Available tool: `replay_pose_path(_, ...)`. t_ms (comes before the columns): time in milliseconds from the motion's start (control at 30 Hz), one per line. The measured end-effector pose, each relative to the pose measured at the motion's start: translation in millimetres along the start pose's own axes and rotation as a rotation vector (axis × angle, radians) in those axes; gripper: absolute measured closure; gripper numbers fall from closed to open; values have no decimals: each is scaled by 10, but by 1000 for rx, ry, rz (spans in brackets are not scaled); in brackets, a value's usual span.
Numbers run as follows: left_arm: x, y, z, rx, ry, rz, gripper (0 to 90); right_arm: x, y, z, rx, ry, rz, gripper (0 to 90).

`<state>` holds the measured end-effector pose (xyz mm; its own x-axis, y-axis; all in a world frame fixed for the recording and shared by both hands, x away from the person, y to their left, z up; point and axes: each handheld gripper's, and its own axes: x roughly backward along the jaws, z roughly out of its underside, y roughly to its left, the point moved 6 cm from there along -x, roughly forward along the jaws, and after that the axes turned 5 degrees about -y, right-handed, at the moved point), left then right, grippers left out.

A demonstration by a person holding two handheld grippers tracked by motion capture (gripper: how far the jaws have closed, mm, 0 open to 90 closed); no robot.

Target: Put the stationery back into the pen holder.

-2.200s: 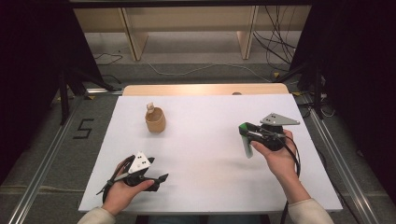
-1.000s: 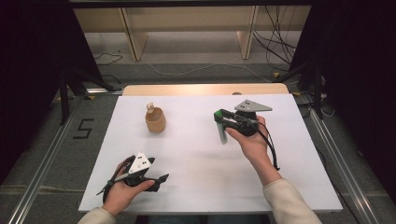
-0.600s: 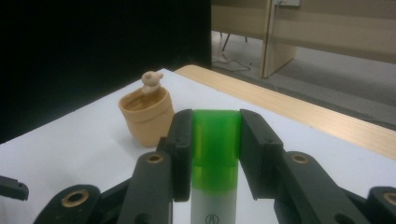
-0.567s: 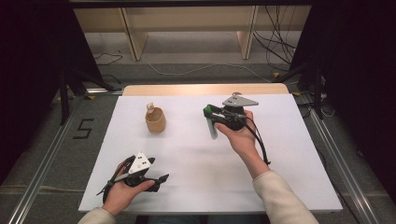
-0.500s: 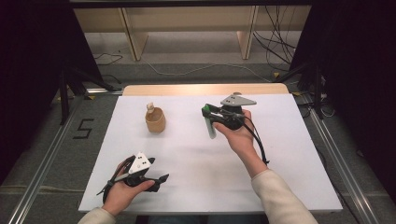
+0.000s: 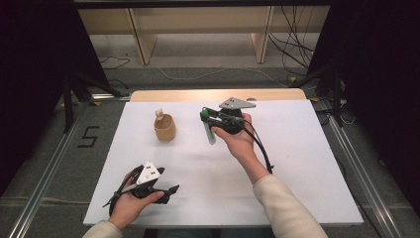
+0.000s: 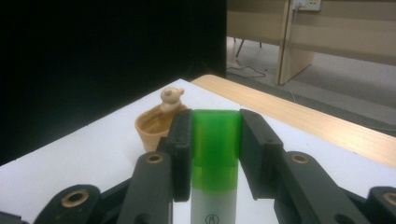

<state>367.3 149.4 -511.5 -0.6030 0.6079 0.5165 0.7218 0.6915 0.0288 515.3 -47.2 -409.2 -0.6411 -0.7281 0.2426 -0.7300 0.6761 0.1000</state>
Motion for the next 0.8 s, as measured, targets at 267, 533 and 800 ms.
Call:
replay_pose_path(267, 0, -3, -2, 0, -1, 0, 200, -166, 101, -50, -7, -7, -16, 672)
replay_pose_path(533, 4, -5, -4, 1, -3, 2, 200, -326, 162, -112, -9, -17, -29, 672)
replay_pose_path(800, 1, -12, -7, 2, -6, 4, 200, -484, 220, -138, -17, -14, -45, 672)
